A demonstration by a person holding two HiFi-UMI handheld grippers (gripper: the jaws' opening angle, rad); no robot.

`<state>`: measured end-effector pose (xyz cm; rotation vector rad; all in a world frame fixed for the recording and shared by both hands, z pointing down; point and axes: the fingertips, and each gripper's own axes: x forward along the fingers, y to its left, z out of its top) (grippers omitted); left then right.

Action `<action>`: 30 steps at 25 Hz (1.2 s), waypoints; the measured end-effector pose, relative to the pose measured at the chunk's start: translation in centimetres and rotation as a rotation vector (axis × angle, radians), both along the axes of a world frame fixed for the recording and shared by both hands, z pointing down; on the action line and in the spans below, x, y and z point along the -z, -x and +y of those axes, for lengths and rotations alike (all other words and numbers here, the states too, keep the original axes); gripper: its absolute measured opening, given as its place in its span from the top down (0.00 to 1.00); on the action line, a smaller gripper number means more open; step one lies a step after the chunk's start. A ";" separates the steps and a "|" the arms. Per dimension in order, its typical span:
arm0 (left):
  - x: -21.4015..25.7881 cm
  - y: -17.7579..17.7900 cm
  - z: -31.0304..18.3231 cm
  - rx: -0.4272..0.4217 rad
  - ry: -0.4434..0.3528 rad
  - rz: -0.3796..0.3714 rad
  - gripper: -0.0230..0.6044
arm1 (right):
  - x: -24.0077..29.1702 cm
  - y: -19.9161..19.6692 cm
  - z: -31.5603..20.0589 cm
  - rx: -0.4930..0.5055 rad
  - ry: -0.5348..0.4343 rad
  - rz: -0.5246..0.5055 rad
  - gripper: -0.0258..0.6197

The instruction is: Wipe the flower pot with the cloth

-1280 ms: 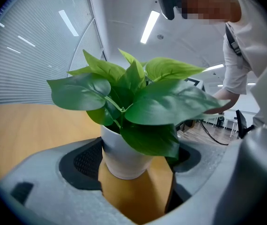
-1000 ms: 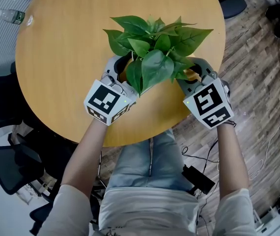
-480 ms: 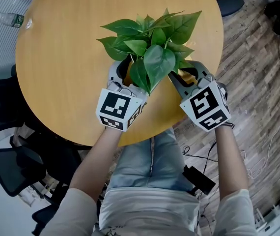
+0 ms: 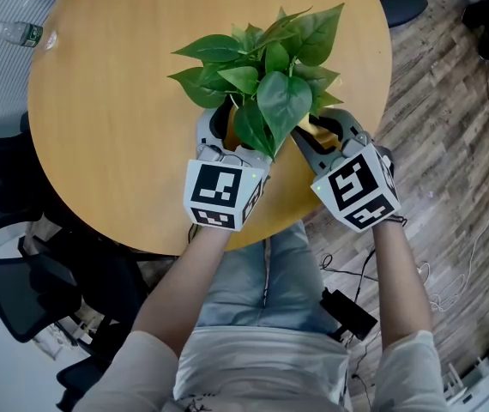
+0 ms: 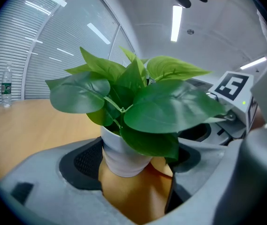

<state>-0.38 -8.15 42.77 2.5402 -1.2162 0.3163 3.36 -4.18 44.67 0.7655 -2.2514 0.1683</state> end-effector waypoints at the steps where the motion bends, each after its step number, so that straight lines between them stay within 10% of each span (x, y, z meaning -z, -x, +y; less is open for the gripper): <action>1: 0.0 0.0 0.0 0.002 -0.001 0.000 0.30 | 0.0 0.0 0.0 0.000 0.001 -0.001 0.86; 10: -0.1 0.9 0.9 -0.143 -0.035 -0.009 0.29 | -0.5 -0.7 0.2 -0.015 0.013 -0.002 0.86; 21: -0.9 2.8 2.8 -0.532 -0.054 -0.036 0.24 | -0.7 -0.8 0.0 -0.018 0.024 -0.005 0.86; 30: 0.3 4.0 -0.5 -0.589 -0.077 0.015 0.24 | -1.0 -1.0 -0.6 -0.038 0.042 -0.019 0.86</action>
